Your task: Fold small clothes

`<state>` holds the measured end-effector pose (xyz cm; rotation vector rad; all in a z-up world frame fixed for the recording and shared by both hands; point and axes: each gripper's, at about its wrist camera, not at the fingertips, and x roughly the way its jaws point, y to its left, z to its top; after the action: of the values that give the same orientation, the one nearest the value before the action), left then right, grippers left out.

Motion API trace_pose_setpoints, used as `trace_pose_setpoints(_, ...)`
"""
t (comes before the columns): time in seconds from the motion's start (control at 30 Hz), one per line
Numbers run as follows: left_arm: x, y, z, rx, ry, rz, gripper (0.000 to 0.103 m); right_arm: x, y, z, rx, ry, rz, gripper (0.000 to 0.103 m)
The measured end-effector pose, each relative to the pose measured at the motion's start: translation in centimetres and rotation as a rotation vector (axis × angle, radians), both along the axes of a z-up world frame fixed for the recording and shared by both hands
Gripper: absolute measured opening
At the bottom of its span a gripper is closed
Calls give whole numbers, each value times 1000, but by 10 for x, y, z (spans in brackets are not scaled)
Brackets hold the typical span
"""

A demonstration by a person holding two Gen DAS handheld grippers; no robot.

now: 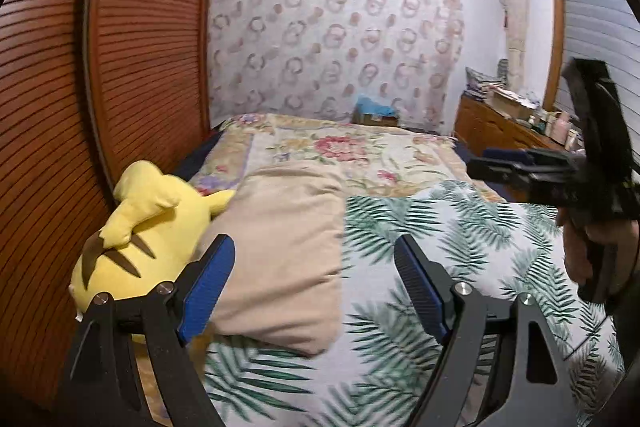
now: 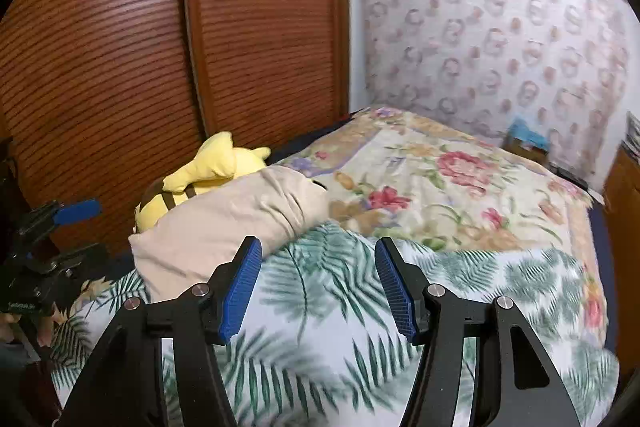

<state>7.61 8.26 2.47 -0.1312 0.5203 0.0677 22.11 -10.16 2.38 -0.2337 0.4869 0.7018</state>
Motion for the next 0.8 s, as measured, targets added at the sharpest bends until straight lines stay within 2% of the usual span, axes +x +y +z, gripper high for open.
trace_pose_setpoints(0.3, -11, -66, 23, 20, -61, -109, 82, -74, -45, -3, 65, -47, -150, 81)
trace_pose_setpoints(0.6, -26, -113, 47, 46, -105, -164, 82, -161, -73, 4, 145, -152, -330, 82)
trace_pose_setpoints(0.8, -31, -126, 50, 49, -96, -178, 82, -187, -75, -6, 177, -163, -397, 82)
